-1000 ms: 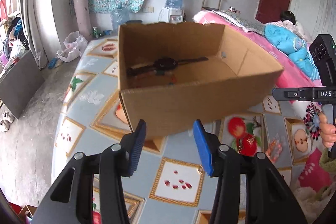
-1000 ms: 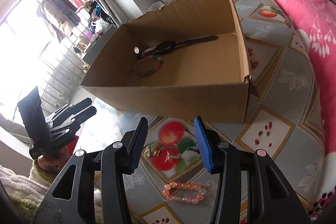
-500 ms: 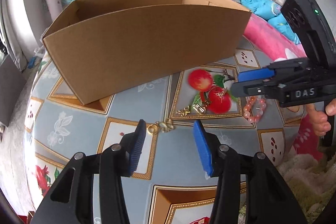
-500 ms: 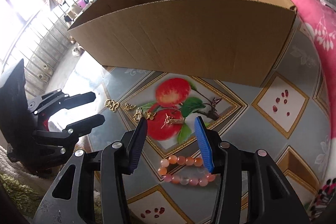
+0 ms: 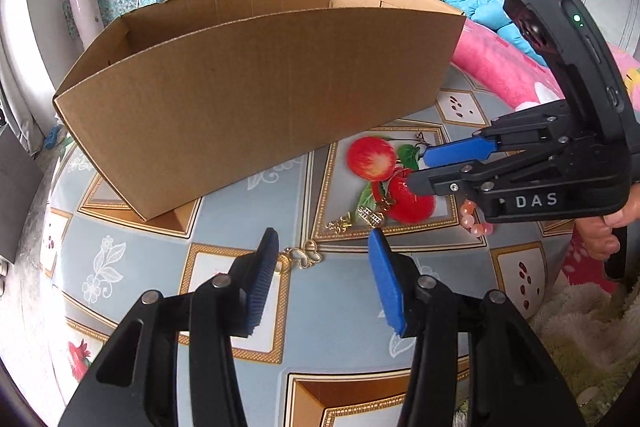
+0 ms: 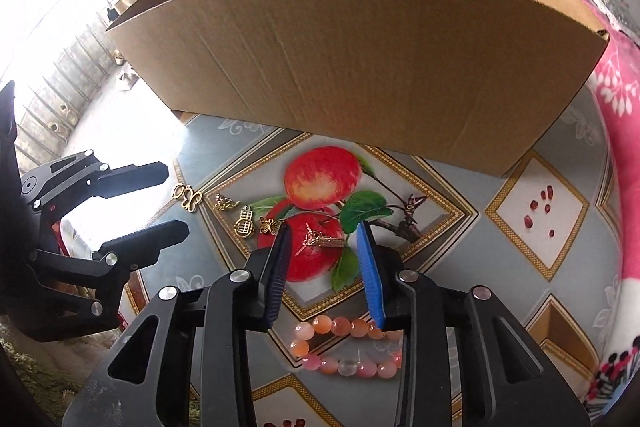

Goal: Organize jewelry
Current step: 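Move the right tool toward the gold charms and pink-orange bracelet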

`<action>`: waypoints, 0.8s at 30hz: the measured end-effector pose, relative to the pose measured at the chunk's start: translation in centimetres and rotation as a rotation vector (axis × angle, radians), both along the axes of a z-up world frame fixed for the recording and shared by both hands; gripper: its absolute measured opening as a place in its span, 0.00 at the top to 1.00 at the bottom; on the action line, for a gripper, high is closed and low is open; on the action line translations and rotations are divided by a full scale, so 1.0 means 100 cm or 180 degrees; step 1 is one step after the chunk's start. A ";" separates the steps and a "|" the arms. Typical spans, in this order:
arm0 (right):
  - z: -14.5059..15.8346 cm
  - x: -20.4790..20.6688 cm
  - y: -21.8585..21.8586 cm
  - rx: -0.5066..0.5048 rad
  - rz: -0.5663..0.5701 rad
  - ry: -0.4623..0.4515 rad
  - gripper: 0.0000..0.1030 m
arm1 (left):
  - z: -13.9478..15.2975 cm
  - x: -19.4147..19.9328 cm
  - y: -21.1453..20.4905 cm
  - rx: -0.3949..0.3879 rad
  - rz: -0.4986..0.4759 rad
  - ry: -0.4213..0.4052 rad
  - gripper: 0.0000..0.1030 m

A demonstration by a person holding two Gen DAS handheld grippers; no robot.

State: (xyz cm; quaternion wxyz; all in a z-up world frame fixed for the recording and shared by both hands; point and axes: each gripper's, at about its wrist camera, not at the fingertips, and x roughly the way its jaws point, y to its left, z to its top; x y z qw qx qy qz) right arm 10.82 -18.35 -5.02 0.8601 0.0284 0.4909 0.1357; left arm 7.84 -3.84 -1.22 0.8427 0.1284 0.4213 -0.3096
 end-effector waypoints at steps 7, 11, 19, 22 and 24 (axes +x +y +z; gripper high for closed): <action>-0.003 0.002 -0.014 0.0015 -0.0016 0.0001 0.85 | -0.002 0.002 -0.004 -0.0012 -0.0010 0.0026 0.56; 0.000 -0.006 -0.020 0.0039 -0.0002 -0.0047 0.85 | -0.002 0.000 -0.006 -0.0011 -0.0019 0.0034 0.56; 0.011 -0.026 -0.041 0.0221 -0.0058 -0.0167 0.89 | 0.001 -0.005 -0.018 0.0036 -0.0116 -0.0026 0.56; 0.019 -0.031 -0.051 0.0336 -0.0098 -0.0277 0.99 | 0.001 -0.004 -0.025 0.0065 -0.0150 -0.0047 0.56; 0.015 -0.030 -0.062 0.0334 -0.0168 -0.0240 0.99 | 0.000 -0.003 -0.029 0.0078 -0.0171 -0.0051 0.56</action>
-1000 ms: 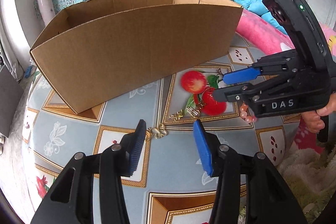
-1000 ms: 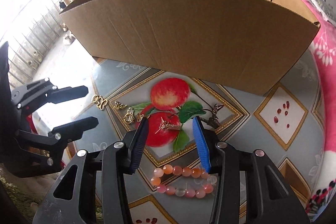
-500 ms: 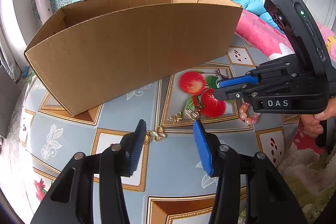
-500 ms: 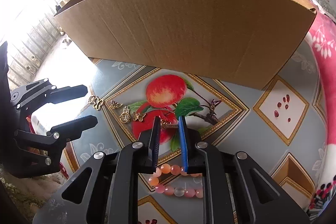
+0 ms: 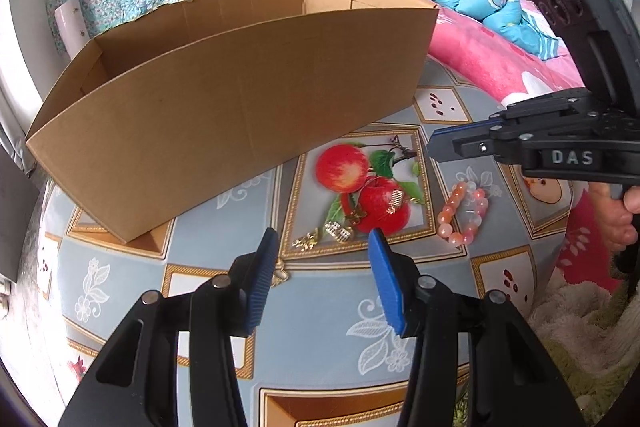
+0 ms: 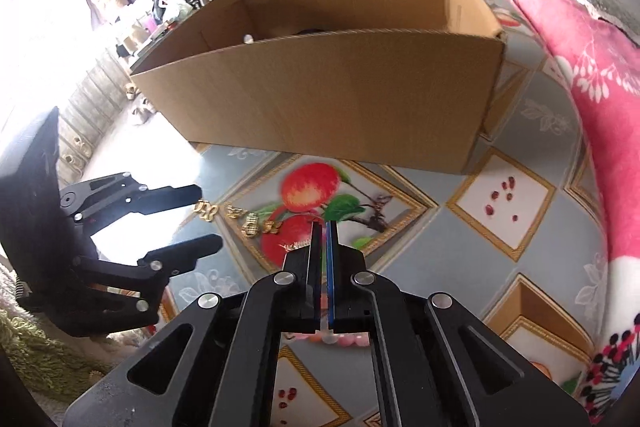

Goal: Organize jewelry
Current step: 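Move the right tool toward the gold charms and pink-orange bracelet, then close the right tool on a small gold charm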

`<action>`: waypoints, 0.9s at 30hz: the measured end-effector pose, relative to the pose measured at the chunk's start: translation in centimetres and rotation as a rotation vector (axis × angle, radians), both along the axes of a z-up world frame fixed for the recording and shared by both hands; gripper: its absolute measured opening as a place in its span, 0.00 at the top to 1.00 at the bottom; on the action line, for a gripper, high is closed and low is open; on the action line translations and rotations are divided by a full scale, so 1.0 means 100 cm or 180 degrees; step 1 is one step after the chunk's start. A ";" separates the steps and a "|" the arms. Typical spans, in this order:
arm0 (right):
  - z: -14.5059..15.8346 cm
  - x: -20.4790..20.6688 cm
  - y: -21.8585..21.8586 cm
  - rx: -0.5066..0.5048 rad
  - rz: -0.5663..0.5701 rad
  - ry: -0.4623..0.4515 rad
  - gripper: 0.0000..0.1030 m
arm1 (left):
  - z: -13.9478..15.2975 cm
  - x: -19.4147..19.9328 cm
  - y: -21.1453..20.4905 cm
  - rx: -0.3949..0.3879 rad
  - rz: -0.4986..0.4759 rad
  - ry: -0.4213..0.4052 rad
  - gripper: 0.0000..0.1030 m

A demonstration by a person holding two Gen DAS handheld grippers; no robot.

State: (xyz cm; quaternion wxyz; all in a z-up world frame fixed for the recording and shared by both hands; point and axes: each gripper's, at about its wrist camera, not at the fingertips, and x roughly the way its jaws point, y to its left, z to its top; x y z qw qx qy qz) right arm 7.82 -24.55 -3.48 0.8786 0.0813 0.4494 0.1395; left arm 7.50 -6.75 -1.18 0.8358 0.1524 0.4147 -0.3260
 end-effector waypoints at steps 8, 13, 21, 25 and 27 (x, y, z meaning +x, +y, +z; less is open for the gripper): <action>0.000 0.003 -0.004 0.0102 0.0106 -0.0027 0.95 | -0.003 0.001 -0.015 0.0108 -0.0076 -0.0002 0.57; -0.007 0.012 0.021 -0.0072 0.0501 -0.0008 0.72 | -0.003 -0.001 -0.022 0.0187 -0.0129 -0.0046 0.64; -0.019 0.020 0.054 -0.0573 0.0919 -0.0010 0.69 | -0.005 0.004 -0.021 0.0211 -0.0102 0.0005 0.76; -0.020 0.015 0.059 -0.0803 0.0882 -0.0055 0.84 | -0.007 0.005 -0.022 0.0221 -0.0156 0.0044 0.79; -0.021 0.014 0.054 -0.0733 0.0833 -0.0018 0.85 | -0.009 0.006 -0.025 0.0240 -0.0193 0.0052 0.80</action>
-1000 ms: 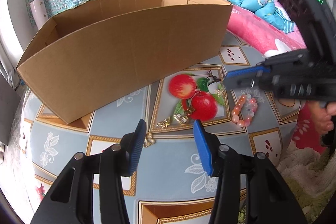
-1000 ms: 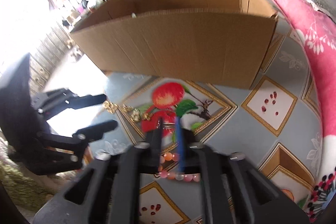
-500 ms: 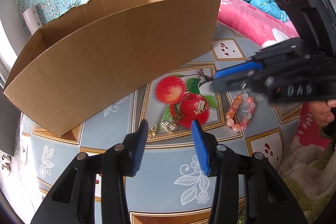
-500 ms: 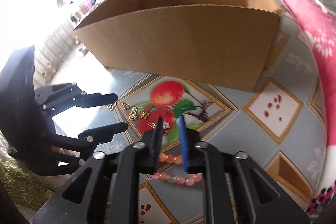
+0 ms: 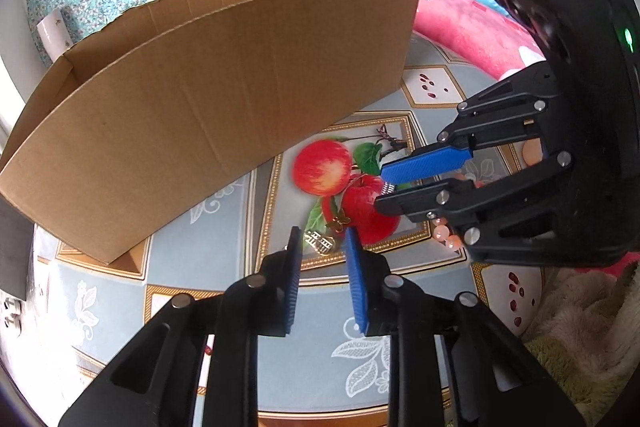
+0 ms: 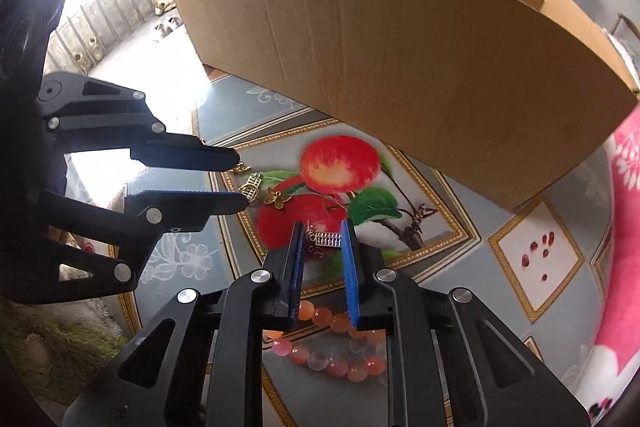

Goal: Organize jewelry
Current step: 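Close the right tool on a small gold charm, then carry the gold charm over the box and open the right tool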

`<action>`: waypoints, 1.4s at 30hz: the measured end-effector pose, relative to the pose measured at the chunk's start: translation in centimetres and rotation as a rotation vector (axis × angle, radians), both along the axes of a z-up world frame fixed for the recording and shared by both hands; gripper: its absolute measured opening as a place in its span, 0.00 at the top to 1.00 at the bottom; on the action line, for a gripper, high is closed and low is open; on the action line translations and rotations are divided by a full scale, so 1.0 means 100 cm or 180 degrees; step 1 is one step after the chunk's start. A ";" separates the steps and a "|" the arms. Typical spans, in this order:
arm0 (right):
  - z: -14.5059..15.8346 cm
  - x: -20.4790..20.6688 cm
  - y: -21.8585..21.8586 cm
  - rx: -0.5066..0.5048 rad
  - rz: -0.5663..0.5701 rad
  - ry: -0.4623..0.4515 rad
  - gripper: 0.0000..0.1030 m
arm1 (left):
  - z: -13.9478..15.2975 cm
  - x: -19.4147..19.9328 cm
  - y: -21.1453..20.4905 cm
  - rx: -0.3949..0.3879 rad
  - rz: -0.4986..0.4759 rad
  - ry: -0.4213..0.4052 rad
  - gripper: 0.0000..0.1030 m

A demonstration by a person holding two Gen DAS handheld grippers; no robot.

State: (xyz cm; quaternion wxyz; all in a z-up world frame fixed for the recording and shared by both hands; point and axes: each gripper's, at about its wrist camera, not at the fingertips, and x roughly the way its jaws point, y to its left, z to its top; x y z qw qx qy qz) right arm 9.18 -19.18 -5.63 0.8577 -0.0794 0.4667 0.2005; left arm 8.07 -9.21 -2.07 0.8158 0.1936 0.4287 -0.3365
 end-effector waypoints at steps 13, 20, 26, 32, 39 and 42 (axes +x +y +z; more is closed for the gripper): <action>-0.002 -0.012 -0.026 0.0175 -0.0281 0.0044 0.85 | -0.013 0.008 -0.010 0.0076 0.0067 0.0077 0.89; 0.003 -0.017 -0.032 0.0207 -0.0294 0.0040 0.85 | -0.013 0.008 -0.007 0.0033 0.0081 0.0118 0.90; 0.004 -0.017 -0.033 0.0238 -0.0318 0.0045 0.85 | -0.006 0.002 -0.002 -0.0006 0.0058 0.0080 0.90; 0.005 -0.018 -0.034 0.0252 -0.0324 0.0057 0.85 | -0.003 0.000 0.002 -0.0047 0.0082 0.0069 0.90; 0.014 -0.024 -0.024 0.0228 -0.0305 -0.0037 0.85 | 0.002 -0.001 0.010 -0.0102 0.0114 0.0036 0.90; 0.021 -0.028 -0.023 0.0244 -0.0309 -0.0099 0.85 | 0.010 -0.003 0.015 -0.0154 0.0129 -0.0025 0.90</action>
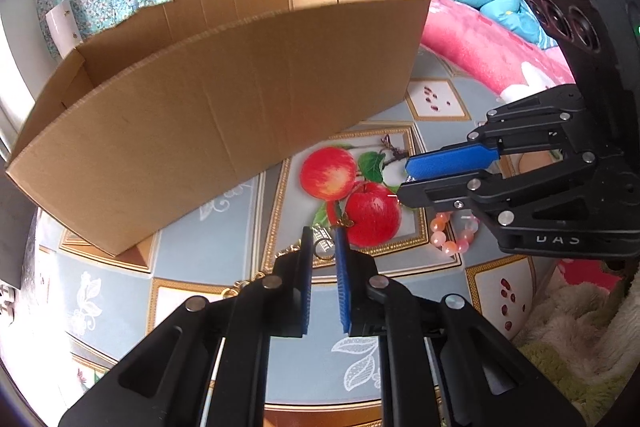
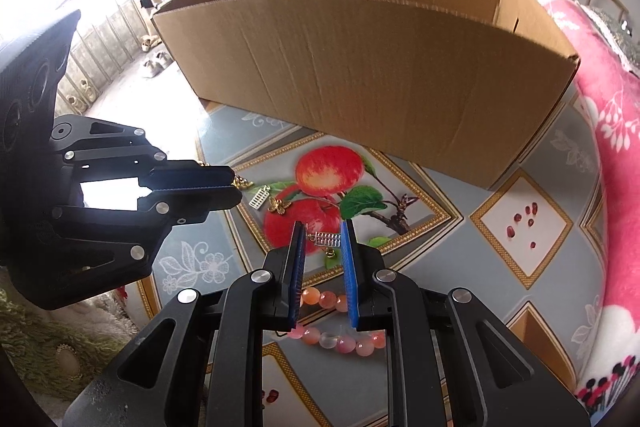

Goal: Organize jewelry
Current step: 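Carry the gold charm over the box and open the right tool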

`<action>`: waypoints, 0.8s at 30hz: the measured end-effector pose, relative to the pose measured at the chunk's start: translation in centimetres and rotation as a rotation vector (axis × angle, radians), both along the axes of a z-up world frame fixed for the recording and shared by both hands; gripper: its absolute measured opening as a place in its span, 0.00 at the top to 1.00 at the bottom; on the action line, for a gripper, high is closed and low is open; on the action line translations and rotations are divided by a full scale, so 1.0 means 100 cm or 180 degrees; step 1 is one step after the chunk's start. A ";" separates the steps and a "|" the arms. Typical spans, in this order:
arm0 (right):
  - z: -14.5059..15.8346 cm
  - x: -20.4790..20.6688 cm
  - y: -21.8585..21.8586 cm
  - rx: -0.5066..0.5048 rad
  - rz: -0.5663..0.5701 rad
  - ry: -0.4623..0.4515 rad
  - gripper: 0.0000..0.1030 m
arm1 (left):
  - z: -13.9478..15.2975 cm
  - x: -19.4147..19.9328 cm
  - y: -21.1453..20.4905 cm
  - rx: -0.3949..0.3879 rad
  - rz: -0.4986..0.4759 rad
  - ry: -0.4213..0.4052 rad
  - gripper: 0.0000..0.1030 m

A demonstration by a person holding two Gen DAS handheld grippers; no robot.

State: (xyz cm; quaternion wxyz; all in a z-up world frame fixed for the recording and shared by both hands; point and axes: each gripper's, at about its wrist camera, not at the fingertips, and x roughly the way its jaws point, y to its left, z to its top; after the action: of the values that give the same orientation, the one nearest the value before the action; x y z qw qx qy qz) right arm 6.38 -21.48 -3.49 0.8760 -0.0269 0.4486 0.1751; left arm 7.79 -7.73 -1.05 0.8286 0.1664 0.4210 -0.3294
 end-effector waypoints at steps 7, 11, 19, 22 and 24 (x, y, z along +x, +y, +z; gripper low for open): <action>0.037 -0.014 0.003 0.0052 0.0025 -0.0316 0.85 | 0.039 -0.002 0.014 -0.0222 0.0039 -0.0158 0.90; 0.072 -0.018 0.000 0.0106 0.0100 -0.0618 0.85 | 0.086 0.001 0.023 -0.0522 -0.0014 -0.0372 0.90; 0.126 0.020 -0.022 0.0348 0.0235 -0.1058 0.85 | 0.127 0.058 0.014 -0.0726 0.0083 -0.0477 0.90; 0.122 0.059 -0.026 0.0367 0.0254 -0.0882 0.85 | 0.112 0.101 0.004 -0.0688 0.0222 -0.0097 0.90; 0.115 0.082 -0.028 0.0390 0.0268 -0.0687 0.85 | 0.099 0.128 0.000 -0.0680 0.0309 0.0217 0.90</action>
State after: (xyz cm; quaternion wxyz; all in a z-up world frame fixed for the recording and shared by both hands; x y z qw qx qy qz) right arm 14.62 -24.33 8.02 0.9111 -0.0109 0.3386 0.2348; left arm 20.57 -7.75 8.81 0.8418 0.0453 0.4190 -0.3374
